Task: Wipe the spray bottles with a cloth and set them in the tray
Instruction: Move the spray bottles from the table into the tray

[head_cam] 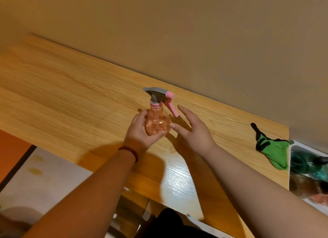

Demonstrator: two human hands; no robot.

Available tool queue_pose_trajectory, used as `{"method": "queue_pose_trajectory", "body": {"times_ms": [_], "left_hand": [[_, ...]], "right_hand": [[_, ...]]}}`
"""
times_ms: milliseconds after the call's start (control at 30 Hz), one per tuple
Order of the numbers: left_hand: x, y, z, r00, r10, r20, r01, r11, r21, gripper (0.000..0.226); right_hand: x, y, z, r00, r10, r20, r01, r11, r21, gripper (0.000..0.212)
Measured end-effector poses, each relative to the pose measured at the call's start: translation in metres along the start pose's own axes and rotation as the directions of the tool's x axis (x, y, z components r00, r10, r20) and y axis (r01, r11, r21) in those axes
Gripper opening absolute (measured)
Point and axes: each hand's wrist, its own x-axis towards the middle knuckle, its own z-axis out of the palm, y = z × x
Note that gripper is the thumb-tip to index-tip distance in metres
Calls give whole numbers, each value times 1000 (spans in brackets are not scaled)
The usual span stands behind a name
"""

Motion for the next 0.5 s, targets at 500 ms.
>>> {"method": "queue_pose_trajectory", "body": {"times_ms": [500], "left_hand": [[-32, 91, 95, 901, 178, 396, -176, 984, -40, 71]], "right_hand": [[-60, 45, -95, 974, 152, -165, -84, 930, 358, 31]]}}
